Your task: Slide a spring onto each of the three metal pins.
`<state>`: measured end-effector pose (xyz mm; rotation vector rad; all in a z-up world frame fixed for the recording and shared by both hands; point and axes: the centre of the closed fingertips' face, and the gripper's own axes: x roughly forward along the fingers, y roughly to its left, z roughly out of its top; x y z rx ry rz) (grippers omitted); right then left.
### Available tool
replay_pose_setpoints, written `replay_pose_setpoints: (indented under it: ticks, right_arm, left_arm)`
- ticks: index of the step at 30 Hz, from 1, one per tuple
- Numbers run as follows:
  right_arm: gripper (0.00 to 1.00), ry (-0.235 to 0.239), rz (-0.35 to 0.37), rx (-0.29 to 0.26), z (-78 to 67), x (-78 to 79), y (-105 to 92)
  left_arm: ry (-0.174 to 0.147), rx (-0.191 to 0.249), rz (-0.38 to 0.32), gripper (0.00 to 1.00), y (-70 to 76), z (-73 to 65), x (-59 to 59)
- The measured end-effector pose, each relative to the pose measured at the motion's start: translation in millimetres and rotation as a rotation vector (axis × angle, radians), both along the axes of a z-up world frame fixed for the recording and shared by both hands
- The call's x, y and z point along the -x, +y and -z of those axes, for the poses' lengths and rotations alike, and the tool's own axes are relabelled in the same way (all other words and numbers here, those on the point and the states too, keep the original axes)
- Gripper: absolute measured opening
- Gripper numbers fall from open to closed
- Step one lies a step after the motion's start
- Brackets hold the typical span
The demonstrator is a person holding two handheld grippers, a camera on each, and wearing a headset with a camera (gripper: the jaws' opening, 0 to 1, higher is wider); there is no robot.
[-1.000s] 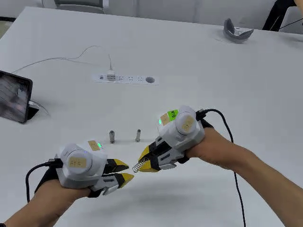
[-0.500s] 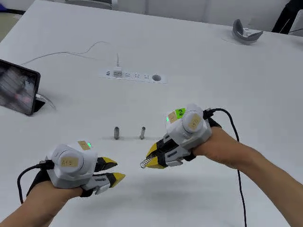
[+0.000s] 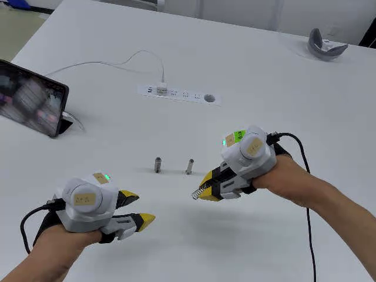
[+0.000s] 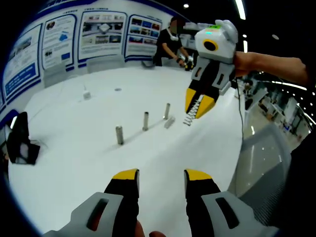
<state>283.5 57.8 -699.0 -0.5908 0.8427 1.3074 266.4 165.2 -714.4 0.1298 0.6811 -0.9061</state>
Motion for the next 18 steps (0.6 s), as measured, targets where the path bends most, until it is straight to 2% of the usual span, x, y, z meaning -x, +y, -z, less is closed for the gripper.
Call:
replay_pose_setpoints:
  ticks: [7, 18]
  right_arm:
    - [0.12, 0.004, 0.009, 0.017, 3.6, -11.9, -2.3]
    - [0.12, -0.009, 0.022, 0.036, 5.3, -32.0, -4.4]
  left_arm:
    - [-0.008, 0.002, -0.044, 0.40, 8.2, -3.4, -3.1]
    - [-0.019, -0.001, -0.056, 0.47, 12.2, -6.6, -4.7]
